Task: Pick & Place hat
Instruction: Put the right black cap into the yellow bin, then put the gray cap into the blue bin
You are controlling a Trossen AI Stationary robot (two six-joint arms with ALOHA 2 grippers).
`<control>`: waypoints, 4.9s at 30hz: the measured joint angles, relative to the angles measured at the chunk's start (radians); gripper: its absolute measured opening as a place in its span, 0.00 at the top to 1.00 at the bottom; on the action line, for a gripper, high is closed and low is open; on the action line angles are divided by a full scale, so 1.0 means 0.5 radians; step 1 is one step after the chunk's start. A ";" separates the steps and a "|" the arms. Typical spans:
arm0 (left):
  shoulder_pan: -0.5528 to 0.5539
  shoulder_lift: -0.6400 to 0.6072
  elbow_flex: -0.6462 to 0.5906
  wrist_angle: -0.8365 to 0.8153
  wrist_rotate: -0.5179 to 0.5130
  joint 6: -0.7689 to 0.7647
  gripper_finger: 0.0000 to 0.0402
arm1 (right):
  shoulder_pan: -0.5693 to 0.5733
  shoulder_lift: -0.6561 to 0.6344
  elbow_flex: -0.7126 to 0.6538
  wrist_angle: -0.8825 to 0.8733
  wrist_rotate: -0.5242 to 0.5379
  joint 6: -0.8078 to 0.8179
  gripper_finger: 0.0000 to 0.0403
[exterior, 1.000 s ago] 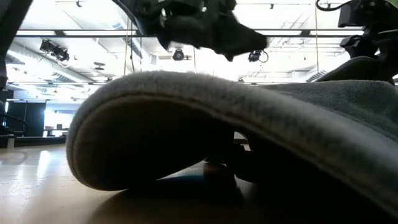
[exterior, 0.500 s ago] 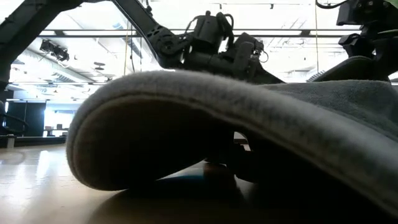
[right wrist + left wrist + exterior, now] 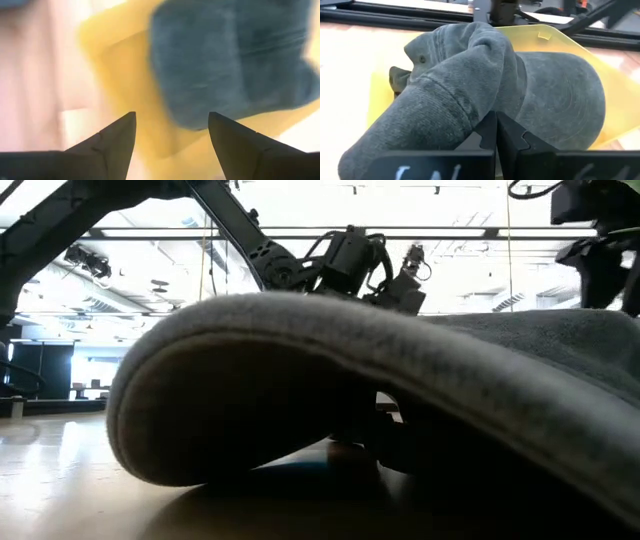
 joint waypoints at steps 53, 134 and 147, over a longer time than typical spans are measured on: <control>-0.028 -1.439 -0.118 -2.051 -1.609 0.282 0.99 | -1.074 0.029 -1.036 1.965 0.322 -0.236 0.99; -0.684 -2.084 -1.176 -1.373 -0.838 -0.229 0.96 | -1.078 0.030 0.147 1.384 0.298 -1.164 0.97; -0.684 -2.084 -1.176 -1.374 -0.838 -0.229 0.96 | -1.061 0.139 0.147 1.561 -0.464 -1.117 0.97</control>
